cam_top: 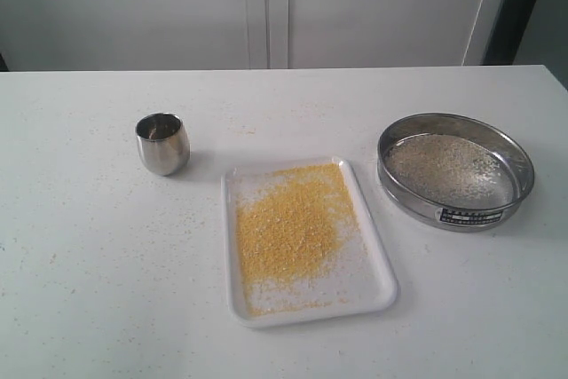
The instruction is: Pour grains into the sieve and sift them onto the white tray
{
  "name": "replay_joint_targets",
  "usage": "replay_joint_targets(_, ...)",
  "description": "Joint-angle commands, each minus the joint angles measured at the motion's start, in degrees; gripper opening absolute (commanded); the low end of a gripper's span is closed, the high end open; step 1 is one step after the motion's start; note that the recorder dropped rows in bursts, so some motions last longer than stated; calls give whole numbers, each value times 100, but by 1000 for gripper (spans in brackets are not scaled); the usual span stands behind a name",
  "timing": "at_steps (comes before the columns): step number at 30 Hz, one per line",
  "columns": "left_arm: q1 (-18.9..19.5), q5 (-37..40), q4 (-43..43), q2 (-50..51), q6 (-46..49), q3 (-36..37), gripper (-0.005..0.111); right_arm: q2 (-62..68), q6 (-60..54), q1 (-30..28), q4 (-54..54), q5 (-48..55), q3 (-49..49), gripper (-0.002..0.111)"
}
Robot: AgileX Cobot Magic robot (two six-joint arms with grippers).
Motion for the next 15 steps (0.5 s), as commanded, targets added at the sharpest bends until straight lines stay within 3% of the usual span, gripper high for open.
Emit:
replay_joint_targets(1,10,59,-55,-46,-7,40,0,-24,38,10,-31,-484,286,0)
replay_joint_targets(15,10,59,-55,-46,-7,40,0,-24,38,10,-7,-739,958,0)
